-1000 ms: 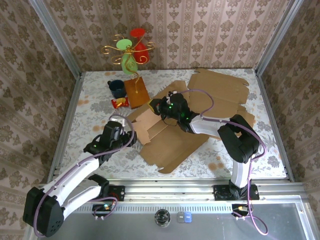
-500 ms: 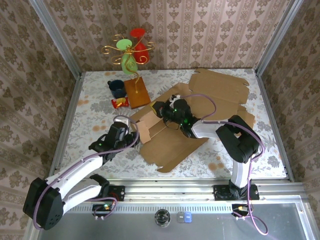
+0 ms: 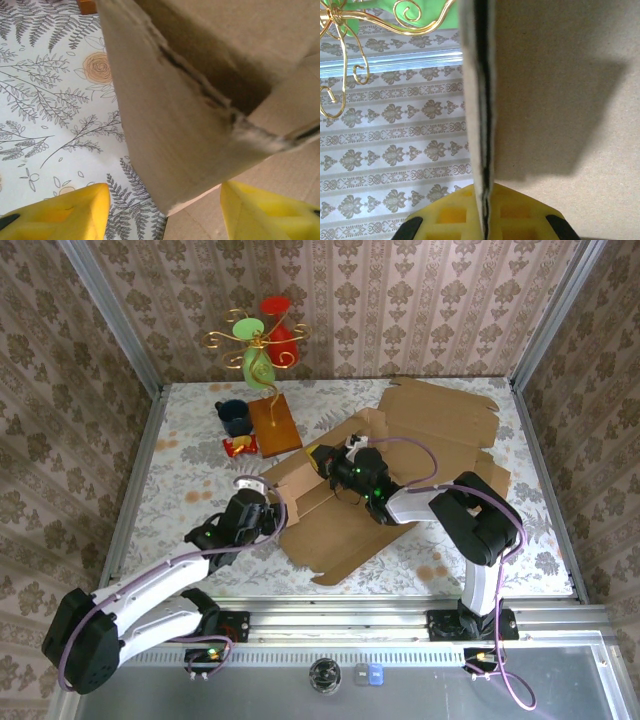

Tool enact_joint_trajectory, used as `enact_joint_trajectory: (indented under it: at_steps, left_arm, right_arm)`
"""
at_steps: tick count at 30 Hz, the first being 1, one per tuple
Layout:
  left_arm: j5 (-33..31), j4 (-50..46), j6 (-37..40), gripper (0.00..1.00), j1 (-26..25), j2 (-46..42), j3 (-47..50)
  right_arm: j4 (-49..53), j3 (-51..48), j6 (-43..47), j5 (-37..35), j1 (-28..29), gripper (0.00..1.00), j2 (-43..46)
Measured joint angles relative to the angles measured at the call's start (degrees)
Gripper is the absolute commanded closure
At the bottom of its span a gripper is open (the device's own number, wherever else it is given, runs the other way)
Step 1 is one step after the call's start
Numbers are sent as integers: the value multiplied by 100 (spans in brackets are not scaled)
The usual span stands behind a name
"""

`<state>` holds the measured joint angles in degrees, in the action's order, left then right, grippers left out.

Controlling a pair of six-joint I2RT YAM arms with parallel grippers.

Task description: Fold the paper box

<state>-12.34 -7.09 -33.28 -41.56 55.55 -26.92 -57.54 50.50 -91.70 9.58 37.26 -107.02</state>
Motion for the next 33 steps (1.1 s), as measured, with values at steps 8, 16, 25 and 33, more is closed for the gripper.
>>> enact_joint_trajectory:
  at_steps: [8,16,25,33]
  left_arm:
    - [-179,358,-17,46,-37,153,184]
    - [-339,673,-68,49,-138,575,181]
    - [-756,767,-302,53,-350,1086,-11]
    - [-1200,804,-577,58,-492,1550,-319]
  right_arm:
    - [-15,-15,-26,0,0,100,2]
    - [-238,-181,-46,0,0,100,0]
    - [-645,-437,-68,-20,13,100,2]
    - [-678,-463,-116,-39,11,100,2]
